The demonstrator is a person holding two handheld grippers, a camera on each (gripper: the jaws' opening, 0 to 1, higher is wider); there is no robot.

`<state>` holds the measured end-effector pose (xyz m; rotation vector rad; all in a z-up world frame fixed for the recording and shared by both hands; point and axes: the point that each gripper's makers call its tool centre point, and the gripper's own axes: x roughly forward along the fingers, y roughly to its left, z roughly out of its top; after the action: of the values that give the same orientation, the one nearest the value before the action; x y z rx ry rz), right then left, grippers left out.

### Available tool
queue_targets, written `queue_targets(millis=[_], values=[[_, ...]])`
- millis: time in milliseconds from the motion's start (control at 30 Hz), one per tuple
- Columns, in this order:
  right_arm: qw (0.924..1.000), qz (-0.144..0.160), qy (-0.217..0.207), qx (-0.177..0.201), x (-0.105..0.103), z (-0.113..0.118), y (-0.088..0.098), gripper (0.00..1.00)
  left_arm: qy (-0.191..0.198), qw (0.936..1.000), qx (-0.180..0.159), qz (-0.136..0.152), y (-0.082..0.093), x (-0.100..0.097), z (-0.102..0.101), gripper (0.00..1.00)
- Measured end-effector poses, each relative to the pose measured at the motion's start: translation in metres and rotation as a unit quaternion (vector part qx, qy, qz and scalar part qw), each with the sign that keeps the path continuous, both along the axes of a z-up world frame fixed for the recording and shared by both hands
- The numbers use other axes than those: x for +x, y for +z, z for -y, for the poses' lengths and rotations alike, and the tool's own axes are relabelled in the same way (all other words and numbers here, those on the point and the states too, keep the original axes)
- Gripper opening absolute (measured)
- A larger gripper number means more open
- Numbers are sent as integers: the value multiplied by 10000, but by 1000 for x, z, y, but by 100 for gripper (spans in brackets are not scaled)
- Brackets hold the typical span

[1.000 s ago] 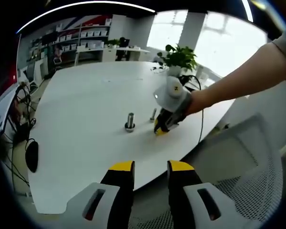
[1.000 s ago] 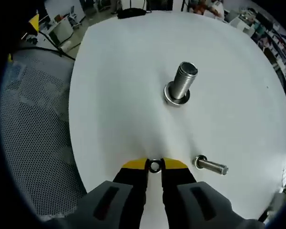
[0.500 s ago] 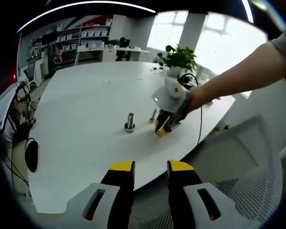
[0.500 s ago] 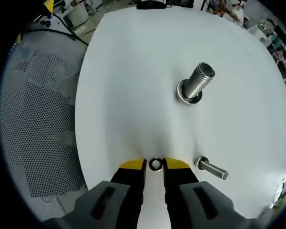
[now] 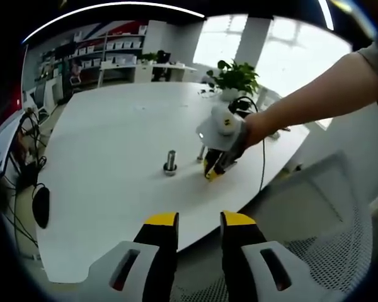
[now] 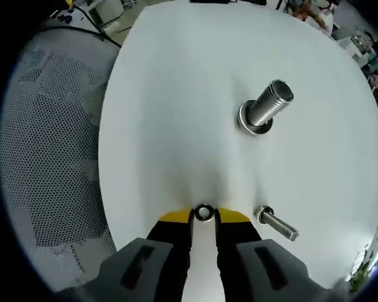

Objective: Place the washer onto the threaded stud by aligning its center hole with the stud, sliding it down to the base, and recovering from edge contact or off-axis alignment until the washer reaches the visible bottom stop.

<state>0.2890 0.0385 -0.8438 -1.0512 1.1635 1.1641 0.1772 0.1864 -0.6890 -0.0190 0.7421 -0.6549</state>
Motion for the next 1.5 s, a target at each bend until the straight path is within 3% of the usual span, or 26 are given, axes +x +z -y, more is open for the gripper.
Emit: queue_targets(millis=[133,333,533,867,1267,1400,1500], values=[[9999,65,104,5,-1,1,-1,16,15,10000,-4,9,1,0,0,24],[9994,155,-217,207,-1,1,0,15,10,10000,6,12,1,0,0,24],[9980,322,-538,-4,-2,1,0,15,28,10000,6,28,1,0,-1,23],[9932,169,-1078,399,2,3,0,14,61,10000,8,-4,0,1,-2,23],[9942,192,-993,365,1,3,1,13,77,10000,-2,9,1,1,-2,23],[9917,274,-1185,406,5,10,2,13,66,10000,0,-1,0,1,-2,23],[9840,210,-1676,568,8,13,7,13,66,10000,-24,0,1,1,-1,23]])
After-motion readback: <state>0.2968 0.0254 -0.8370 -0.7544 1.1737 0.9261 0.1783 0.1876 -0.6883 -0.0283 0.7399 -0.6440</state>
